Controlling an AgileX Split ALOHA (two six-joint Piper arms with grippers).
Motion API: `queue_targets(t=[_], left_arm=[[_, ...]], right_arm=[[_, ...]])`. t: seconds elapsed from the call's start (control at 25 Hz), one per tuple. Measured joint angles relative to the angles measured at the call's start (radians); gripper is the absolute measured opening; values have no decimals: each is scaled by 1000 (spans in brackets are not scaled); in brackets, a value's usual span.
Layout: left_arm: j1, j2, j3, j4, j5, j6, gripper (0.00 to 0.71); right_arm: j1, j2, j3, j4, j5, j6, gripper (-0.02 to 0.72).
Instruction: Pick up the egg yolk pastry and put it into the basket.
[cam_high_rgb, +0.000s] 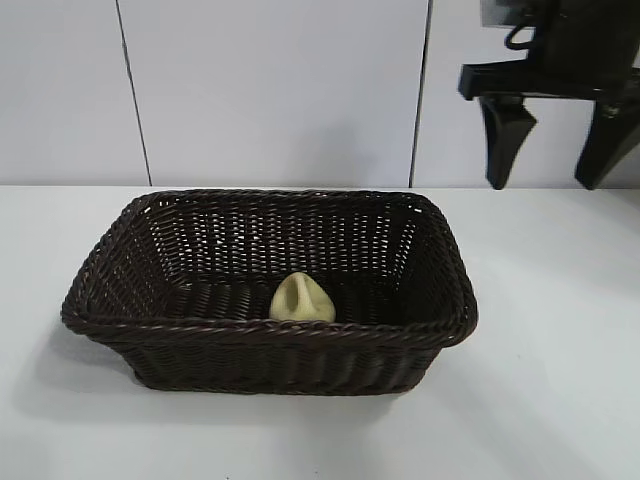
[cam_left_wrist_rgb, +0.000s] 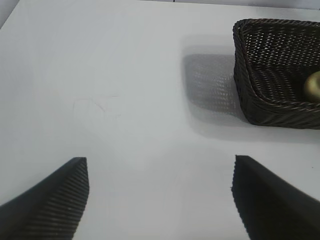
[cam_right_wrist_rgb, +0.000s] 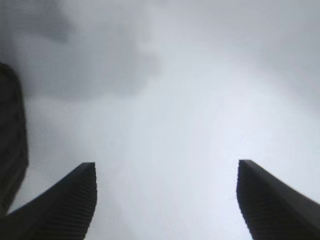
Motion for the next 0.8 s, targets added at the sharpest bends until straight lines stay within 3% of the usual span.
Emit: queue_targets(t=[0.24, 0.48, 0.8], left_arm=[[0, 0, 0, 0, 0, 0, 571], [0, 0, 0, 0, 0, 0, 571], [0, 0, 0, 0, 0, 0, 571]], right_arm=[[-50, -3, 0, 43, 3, -14, 555], [23, -96, 57, 65, 2, -45, 555], [96, -355, 287, 70, 3, -62, 555]])
